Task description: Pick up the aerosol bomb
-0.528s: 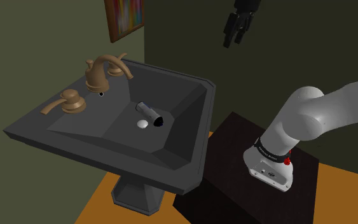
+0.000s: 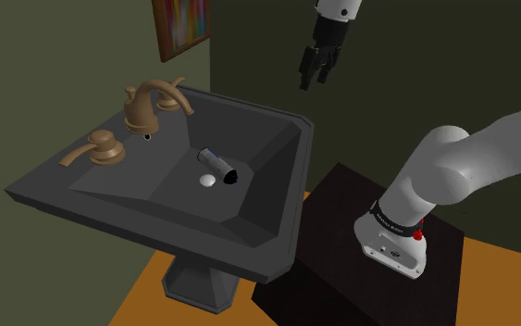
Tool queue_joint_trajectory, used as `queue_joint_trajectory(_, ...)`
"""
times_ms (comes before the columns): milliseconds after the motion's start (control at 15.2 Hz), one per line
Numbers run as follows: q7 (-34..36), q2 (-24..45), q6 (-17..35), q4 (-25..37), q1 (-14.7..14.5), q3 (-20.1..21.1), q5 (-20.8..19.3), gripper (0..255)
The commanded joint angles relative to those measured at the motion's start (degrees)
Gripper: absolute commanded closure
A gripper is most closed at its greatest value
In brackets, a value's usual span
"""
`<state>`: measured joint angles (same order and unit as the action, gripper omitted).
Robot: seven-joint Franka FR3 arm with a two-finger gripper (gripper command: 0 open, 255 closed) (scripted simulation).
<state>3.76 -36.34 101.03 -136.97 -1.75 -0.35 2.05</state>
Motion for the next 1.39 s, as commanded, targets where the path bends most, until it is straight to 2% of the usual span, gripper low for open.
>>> queue_joint_trajectory(0, 0.8, 2.3, 4.0, -1.5, -0.4, 0.7, 0.7, 0)
queue_joint_trajectory(660, 3.0, 19.5, 23.5, -3.3, -1.9, 2.9, 3.1, 0)
queue_joint_trajectory(1320, 4.9, 41.0, 39.1, 3.2, -3.3, 4.6, 4.4, 0)
